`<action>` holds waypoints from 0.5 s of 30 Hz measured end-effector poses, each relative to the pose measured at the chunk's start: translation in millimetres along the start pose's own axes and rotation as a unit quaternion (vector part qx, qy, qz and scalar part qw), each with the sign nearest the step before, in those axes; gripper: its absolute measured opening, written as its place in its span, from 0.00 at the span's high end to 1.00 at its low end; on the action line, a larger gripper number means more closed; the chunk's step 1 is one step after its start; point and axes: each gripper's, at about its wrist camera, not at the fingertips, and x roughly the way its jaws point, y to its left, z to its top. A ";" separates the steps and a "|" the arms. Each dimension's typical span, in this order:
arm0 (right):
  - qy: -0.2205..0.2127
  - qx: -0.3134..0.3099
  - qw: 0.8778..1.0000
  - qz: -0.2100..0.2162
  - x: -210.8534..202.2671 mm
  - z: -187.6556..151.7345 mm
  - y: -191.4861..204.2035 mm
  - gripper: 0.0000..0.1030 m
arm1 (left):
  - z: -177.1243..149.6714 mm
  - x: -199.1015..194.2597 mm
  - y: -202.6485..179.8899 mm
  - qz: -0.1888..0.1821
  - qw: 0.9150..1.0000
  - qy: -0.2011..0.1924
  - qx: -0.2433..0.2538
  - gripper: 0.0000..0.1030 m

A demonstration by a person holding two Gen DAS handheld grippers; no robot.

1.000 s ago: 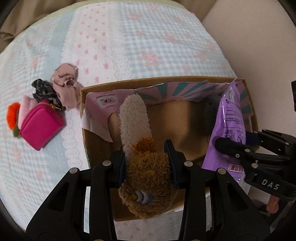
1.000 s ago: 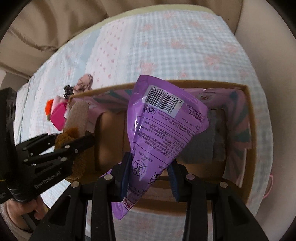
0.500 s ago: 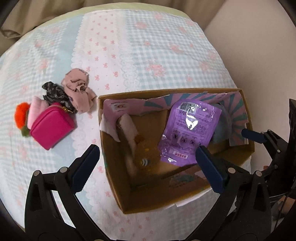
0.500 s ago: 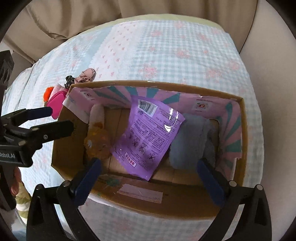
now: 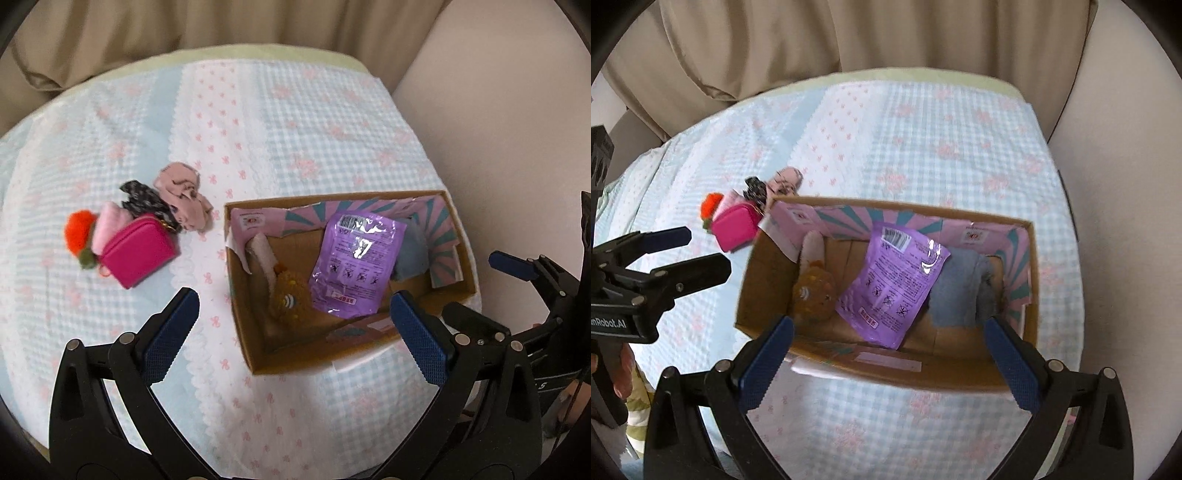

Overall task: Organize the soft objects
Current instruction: 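Raise both open tools away from the box toward the remaining items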

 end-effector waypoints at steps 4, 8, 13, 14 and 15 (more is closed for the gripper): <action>-0.005 0.001 1.000 -0.016 -28.7 -1.9 10.0 0.00 | -6.8 -31.5 -1.0 -0.002 1.000 -0.020 0.000 0.00; -0.016 0.015 1.000 -0.013 -57.6 -4.4 16.9 0.00 | -15.3 -69.8 -1.1 -0.001 0.999 -0.048 0.002 0.00; -0.036 0.021 0.999 -0.009 -98.7 -1.2 34.7 0.00 | -29.8 -120.2 3.6 0.017 0.995 -0.095 0.005 0.00; -0.039 0.019 0.999 -0.008 -103.1 -0.5 37.5 0.00 | -32.7 -127.9 5.9 0.021 0.995 -0.102 0.005 0.00; -0.047 0.014 0.999 -0.007 -111.1 1.1 44.7 0.00 | -36.8 -137.5 9.2 0.029 0.993 -0.111 0.004 0.00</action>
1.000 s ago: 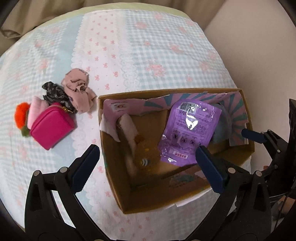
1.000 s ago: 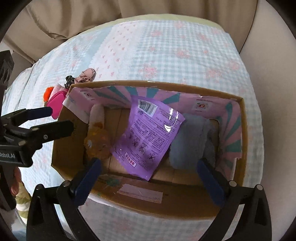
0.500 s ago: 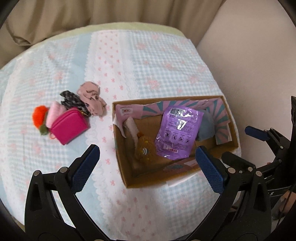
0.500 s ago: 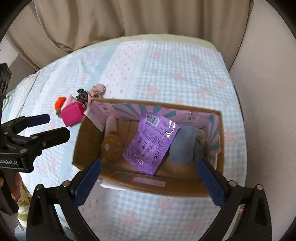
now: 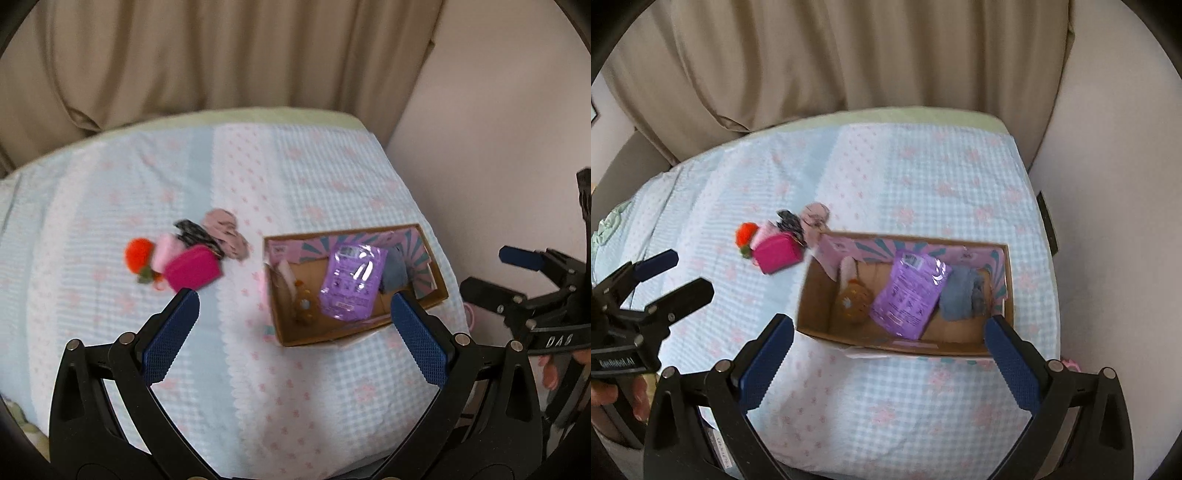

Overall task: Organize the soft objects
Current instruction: 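Raise both open tools away from the box toward the remaining items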

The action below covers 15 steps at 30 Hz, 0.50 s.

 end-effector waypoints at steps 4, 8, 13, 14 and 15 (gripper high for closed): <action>-0.028 -0.015 0.999 0.003 -19.4 5.4 23.7 0.00 | -6.7 -29.1 19.0 0.030 0.999 -0.020 -0.006 0.00; -0.053 -0.022 0.998 0.019 -32.9 12.7 56.3 0.00 | -14.1 -53.4 48.4 0.052 0.998 -0.034 -0.010 0.00; -0.056 -0.010 0.998 0.039 -24.1 18.5 104.1 0.00 | -19.8 -64.4 102.4 0.064 0.997 -0.041 -0.029 0.00; -0.054 -0.007 0.998 0.040 -21.2 19.1 109.4 0.00 | -20.7 -64.9 117.2 0.063 0.997 -0.041 -0.033 0.00; -0.053 0.002 0.998 0.041 -16.5 20.2 119.1 0.00 | -20.4 -64.6 130.6 0.060 0.997 -0.041 -0.034 0.00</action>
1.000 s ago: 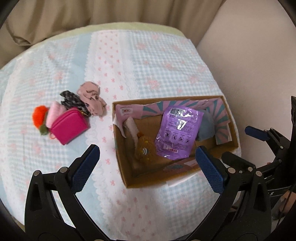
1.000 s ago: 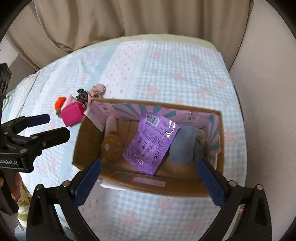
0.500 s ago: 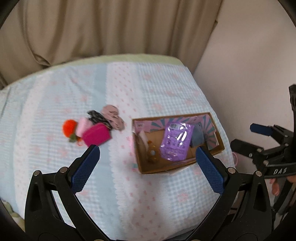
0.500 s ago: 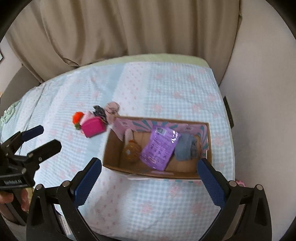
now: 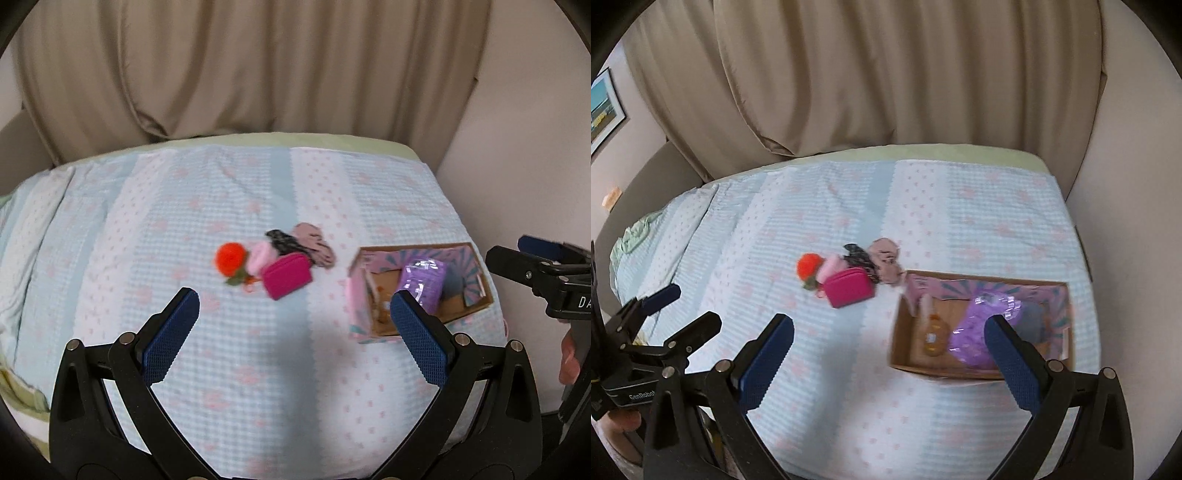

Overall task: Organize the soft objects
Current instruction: 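Raise both open tools away from the box toward the remaining items, then grasp the orange pompom with the left tool while the right tool grasps the magenta pouch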

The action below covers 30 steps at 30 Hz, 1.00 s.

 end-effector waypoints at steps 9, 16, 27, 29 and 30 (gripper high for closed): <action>0.027 0.110 0.993 -0.021 63.3 10.3 64.7 0.00 | 25.4 48.9 104.2 -0.026 0.999 0.026 0.011 0.00; 0.049 0.222 0.974 -0.012 128.7 14.2 84.3 0.00 | 40.1 122.8 158.7 -0.081 0.993 0.086 -0.018 0.00; 0.068 0.356 0.932 -0.001 244.6 10.6 65.2 0.00 | 44.7 257.1 174.9 -0.115 0.979 0.152 -0.073 0.00; 0.069 0.375 0.924 -0.002 262.6 8.4 60.4 0.00 | 42.1 283.0 174.3 -0.120 0.975 0.167 -0.084 0.00; 0.069 0.389 0.919 -0.002 272.9 6.0 57.0 0.00 | 39.9 298.8 173.7 -0.122 0.973 0.176 -0.091 0.00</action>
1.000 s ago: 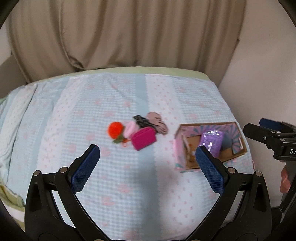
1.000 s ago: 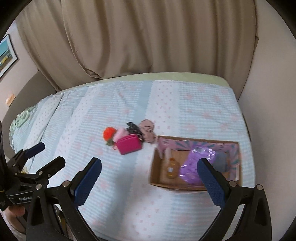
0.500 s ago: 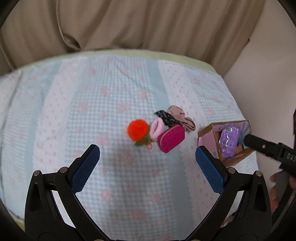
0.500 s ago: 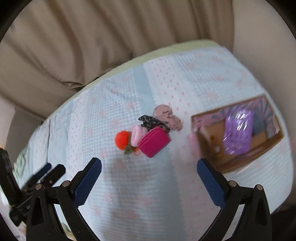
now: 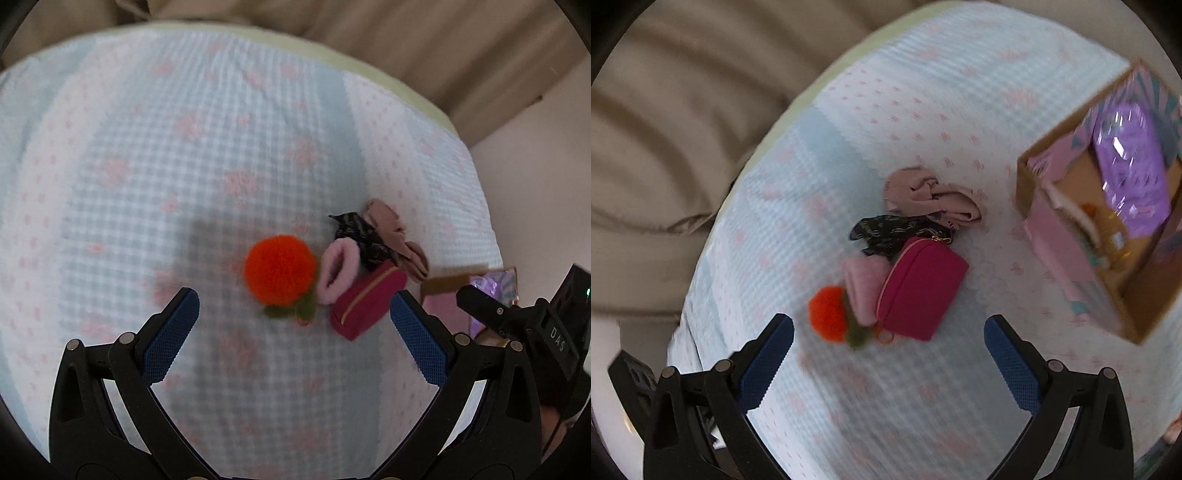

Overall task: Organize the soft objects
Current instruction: 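Grasp the orange pompom with the left tool while the right tool grasps the magenta pouch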

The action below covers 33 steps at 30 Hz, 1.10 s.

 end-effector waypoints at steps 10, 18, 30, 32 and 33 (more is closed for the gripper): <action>-0.008 0.120 0.993 0.010 81.7 3.6 -42.8 0.00 | 11.1 96.6 14.9 -0.020 0.998 0.019 -0.058 0.03; 0.015 0.156 0.987 0.036 113.2 0.0 -53.1 0.30 | -1.4 127.4 21.2 -0.012 0.995 0.000 -0.096 0.34; 0.005 0.159 0.986 0.050 103.4 0.3 -46.6 0.53 | -11.7 111.7 21.1 0.029 0.997 -0.010 -0.078 0.70; 0.004 0.157 0.986 0.051 100.7 0.0 -45.7 0.56 | -12.2 103.0 18.2 0.026 0.996 -0.014 -0.078 0.72; 0.004 0.156 0.986 0.052 99.1 -0.3 -45.3 0.58 | -13.2 98.9 17.6 0.024 0.996 -0.017 -0.079 0.73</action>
